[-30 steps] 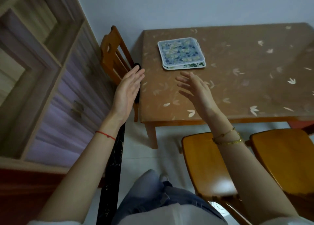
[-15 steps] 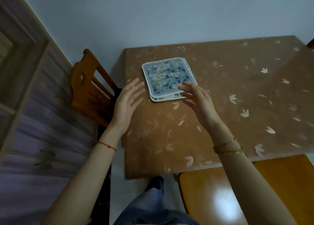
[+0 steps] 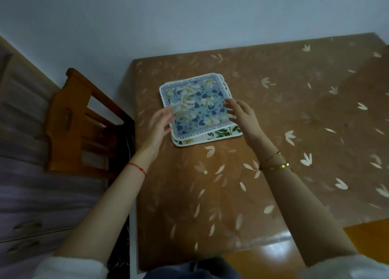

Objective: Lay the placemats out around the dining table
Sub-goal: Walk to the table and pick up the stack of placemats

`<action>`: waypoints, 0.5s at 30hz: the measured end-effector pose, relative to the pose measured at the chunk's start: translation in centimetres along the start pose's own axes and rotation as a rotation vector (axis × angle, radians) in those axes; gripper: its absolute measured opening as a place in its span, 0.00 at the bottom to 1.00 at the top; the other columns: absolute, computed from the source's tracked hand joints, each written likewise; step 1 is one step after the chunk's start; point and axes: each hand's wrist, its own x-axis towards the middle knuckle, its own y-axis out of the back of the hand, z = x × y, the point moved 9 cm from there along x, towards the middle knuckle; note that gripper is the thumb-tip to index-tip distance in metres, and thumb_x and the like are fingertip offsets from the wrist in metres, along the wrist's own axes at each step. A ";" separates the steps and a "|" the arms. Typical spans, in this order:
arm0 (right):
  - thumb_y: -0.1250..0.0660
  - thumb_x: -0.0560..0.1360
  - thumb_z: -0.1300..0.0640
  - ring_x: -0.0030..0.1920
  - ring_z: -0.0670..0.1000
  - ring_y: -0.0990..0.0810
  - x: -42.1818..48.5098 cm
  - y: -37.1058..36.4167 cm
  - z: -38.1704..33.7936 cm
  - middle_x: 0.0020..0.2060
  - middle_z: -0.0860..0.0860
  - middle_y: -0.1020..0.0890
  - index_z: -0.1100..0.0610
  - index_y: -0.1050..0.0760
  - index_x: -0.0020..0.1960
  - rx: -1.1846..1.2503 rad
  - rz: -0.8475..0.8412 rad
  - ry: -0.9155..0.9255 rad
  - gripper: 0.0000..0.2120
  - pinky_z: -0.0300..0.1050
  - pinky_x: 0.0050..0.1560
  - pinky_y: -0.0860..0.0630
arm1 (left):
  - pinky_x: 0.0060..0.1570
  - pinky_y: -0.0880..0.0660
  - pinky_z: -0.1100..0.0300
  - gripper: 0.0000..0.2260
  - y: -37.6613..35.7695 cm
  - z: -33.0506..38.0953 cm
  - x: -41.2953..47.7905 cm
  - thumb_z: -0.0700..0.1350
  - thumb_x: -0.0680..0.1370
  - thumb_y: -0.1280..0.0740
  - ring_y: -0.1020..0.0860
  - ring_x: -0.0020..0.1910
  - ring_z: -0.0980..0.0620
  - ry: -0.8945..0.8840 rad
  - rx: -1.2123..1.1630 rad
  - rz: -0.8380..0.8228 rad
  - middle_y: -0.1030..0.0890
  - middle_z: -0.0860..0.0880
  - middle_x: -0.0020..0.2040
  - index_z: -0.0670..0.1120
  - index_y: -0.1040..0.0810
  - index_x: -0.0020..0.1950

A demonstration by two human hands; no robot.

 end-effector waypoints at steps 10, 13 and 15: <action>0.42 0.83 0.48 0.69 0.58 0.27 11.0 -0.2 8.2 0.69 0.57 0.25 0.59 0.30 0.72 -0.338 -0.037 -0.190 0.22 0.52 0.69 0.30 | 0.67 0.31 0.54 0.19 -1.8 -6.9 8.9 0.50 0.82 0.37 0.30 0.71 0.50 0.198 0.243 0.038 0.29 0.48 0.73 0.49 0.29 0.72; 0.42 0.82 0.49 0.68 0.62 0.27 13.1 0.4 10.0 0.69 0.60 0.26 0.59 0.30 0.72 -0.428 -0.025 -0.213 0.22 0.60 0.70 0.31 | 0.55 0.30 0.63 0.20 -1.9 -8.4 11.0 0.49 0.81 0.37 0.30 0.70 0.50 0.246 0.254 0.070 0.31 0.48 0.75 0.50 0.31 0.74; 0.42 0.82 0.50 0.66 0.64 0.26 14.4 0.8 10.9 0.67 0.62 0.24 0.60 0.28 0.70 -0.495 -0.016 -0.220 0.21 0.61 0.68 0.31 | 0.49 0.30 0.64 0.22 -1.9 -9.2 12.1 0.51 0.81 0.37 0.29 0.69 0.50 0.287 0.254 0.108 0.32 0.48 0.75 0.51 0.32 0.75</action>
